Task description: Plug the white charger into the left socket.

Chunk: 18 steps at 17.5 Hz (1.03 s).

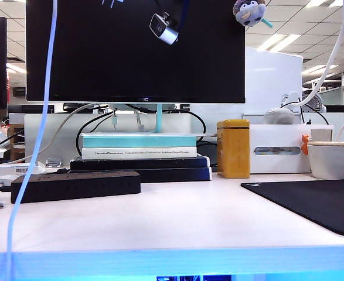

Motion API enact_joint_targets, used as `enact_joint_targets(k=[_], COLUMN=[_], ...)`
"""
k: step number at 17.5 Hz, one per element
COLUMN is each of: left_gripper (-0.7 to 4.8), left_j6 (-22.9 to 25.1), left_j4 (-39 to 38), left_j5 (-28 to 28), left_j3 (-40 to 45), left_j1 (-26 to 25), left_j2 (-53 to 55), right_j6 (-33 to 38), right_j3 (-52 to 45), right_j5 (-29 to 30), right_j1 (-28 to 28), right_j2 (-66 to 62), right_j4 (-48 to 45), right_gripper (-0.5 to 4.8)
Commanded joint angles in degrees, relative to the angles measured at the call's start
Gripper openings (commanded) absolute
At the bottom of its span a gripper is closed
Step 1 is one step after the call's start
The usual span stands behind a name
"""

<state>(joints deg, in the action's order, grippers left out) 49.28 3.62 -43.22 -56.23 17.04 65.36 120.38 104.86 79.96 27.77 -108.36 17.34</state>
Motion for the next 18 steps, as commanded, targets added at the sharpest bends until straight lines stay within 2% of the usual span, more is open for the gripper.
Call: enact_joint_targets(k=[1, 8, 14, 17, 18], left_gripper=[4.79, 4.79, 4.79, 4.79, 4.79], left_j6=[-0.48, -1.73, -1.79, -3.41, -5.16], left_j4=[1.6, 4.26, 4.2, 4.22, 4.13], left_j5=[-0.15, -0.55, -0.5, -0.39, 1.38], left_j3=[-0.24, -0.24, -0.24, -0.24, -0.24], left_j1=[0.04, 0.04, 0.04, 0.04, 0.04], left_j2=[0.87, 1.22, 1.18, 1.05, 0.46], right_j6=[1.55, 1.55, -0.37, -2.14, -3.87], right_j3=[0.42, 0.39, 0.39, 0.39, 0.39], right_j5=[-1.09, -1.84, -2.08, -2.12, -3.69], right_j1=[0.55, 3.58, 3.58, 3.48, 3.48], right_j2=[0.98, 1.03, 1.03, 1.03, 1.03], right_j4=[-4.52, -4.31, -4.39, -4.37, -4.39], right_gripper=[1.75, 1.75, 1.75, 1.75, 1.75])
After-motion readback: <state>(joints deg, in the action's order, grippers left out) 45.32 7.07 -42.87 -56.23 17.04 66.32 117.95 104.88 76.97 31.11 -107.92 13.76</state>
